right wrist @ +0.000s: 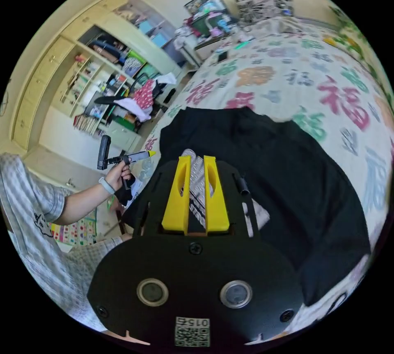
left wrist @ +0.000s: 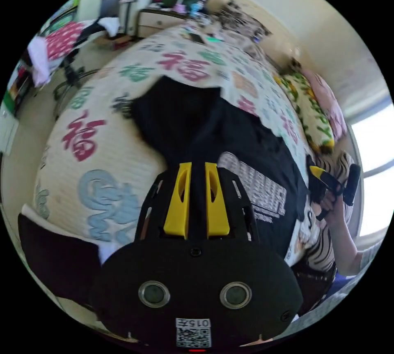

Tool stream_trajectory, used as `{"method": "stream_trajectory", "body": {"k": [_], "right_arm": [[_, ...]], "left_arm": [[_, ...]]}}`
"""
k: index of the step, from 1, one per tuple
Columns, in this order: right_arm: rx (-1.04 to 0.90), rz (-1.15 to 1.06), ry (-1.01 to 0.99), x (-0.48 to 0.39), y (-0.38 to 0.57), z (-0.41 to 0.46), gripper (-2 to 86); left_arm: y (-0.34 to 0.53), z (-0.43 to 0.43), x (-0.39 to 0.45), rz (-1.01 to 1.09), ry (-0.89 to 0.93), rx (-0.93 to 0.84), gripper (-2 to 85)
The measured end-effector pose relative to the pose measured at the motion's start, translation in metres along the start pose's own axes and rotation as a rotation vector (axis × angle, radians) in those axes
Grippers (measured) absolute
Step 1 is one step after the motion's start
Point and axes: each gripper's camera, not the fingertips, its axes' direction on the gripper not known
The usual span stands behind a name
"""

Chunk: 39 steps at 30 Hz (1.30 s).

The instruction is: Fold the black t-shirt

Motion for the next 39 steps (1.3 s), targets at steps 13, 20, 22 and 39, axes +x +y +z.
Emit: {"method": "stream_trajectory", "body": {"k": [13,20,22,39], "right_arm": [[-0.36,-0.108,0.133,-0.107,-0.292,0.336,8.3],[-0.49,-0.115,0.256,-0.135,-0.356,0.45,9.3],[-0.518,-0.13,0.295,-0.142,-0.364,0.471,8.9],[-0.532,-0.315,0.33,-0.199,-0.403,0.531,-1.0]], "left_arm": [[-0.097,-0.062,-0.196,0.017,0.344,0.055,7.5],[-0.091,-0.13,-0.225,0.208,0.364,0.063,8.4],[-0.092,-0.141,-0.25,0.169,0.394,0.048,8.6],[-0.102,-0.238,-0.342,0.177,0.483,0.077,1.9]]}}
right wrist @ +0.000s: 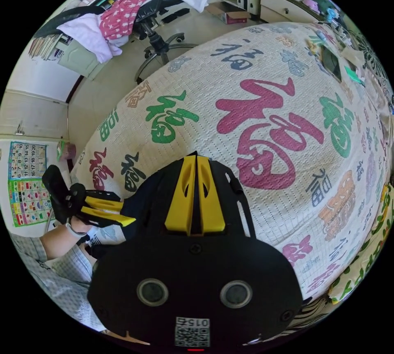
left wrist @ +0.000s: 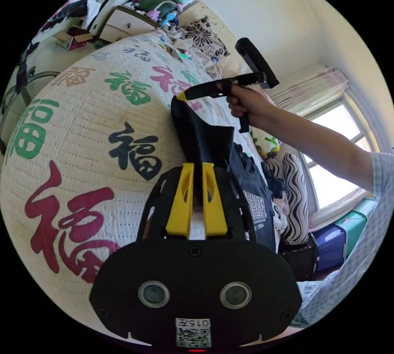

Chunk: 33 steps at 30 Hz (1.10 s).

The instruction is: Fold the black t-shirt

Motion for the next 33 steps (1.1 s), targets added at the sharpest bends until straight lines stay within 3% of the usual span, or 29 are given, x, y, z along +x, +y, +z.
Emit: {"method": "stream_trajectory", "body": {"k": [4,9,14,19,22,26,33], "right_arm": [[0.051,-0.019,-0.086,-0.011,-0.012,-0.002,-1.0],[0.027,-0.063,-0.065,-0.039,-0.026,0.017,-0.9],[0.023,-0.041,-0.062,-0.041,-0.02,0.025,-0.8],[0.019,-0.011,-0.076,-0.029,-0.004,0.023,-0.7],[0.029,-0.014,-0.089,-0.03,0.006,0.024,-0.6],[0.035,-0.078,-0.073,-0.044,0.018,0.027,-0.4],[0.067,-0.046,0.033,-0.055,0.051,0.03,2.6]], "left_arm": [[0.014,-0.039,0.001,-0.071,-0.042,0.07,0.5],[0.036,-0.07,0.002,-0.136,-0.253,0.121,0.6],[0.024,-0.069,-0.012,-0.096,-0.236,0.049,9.2],[0.003,-0.038,-0.018,0.015,0.028,-0.177,7.7],[0.006,-0.04,-0.004,0.039,-0.062,-0.143,3.8],[0.02,-0.042,-0.003,-0.11,-0.081,-0.109,0.7],[0.034,-0.005,0.019,-0.155,-0.214,-0.133,2.7]]}}
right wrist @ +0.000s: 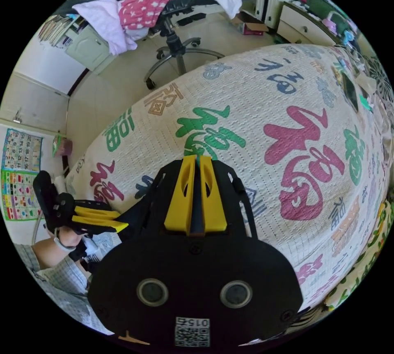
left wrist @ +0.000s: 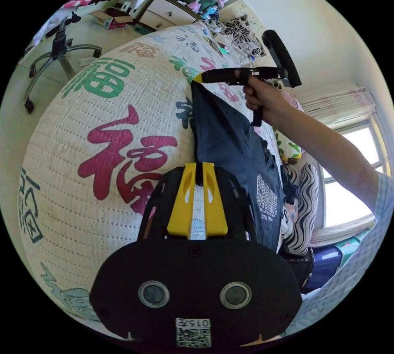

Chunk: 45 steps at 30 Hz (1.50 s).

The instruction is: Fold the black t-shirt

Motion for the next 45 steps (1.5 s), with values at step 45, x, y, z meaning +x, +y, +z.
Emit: {"method": "stream_trajectory", "body": {"k": [45], "right_arm": [[-0.166,0.903,-0.095,-0.017,0.866,-0.184,3.9]], "left_arm": [[0.254,0.374,0.441,0.424,-0.659,-0.546,2.8]]}}
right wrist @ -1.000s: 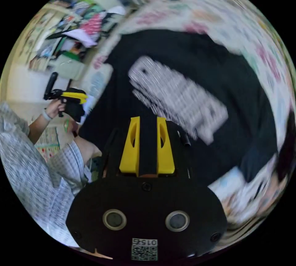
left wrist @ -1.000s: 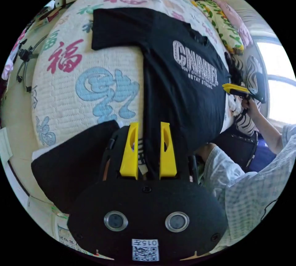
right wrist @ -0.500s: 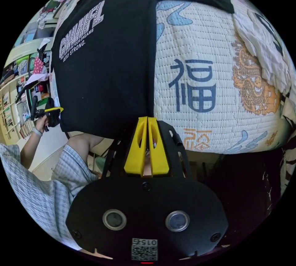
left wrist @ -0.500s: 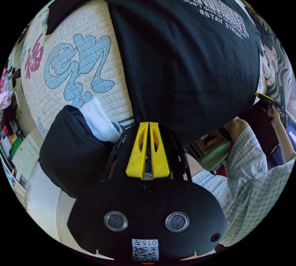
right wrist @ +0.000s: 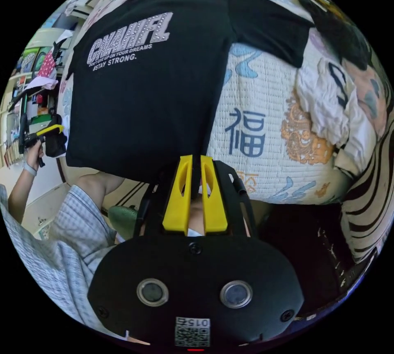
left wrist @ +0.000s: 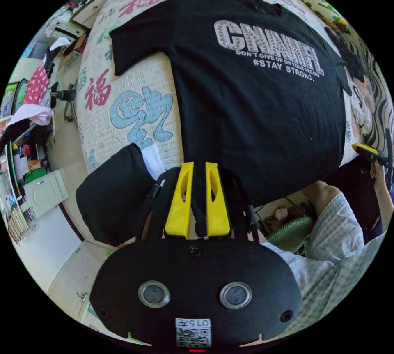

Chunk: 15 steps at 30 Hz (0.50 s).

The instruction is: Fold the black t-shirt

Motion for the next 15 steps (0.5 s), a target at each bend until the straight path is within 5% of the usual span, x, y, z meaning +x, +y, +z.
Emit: {"method": "stream_trajectory", "body": {"k": [15], "right_arm": [[0.171,-0.107,0.104,-0.022,0.004,-0.055,-1.0]], "left_arm": [[-0.15,0.038,0.278,0.335,0.279,0.204,0.4]]}}
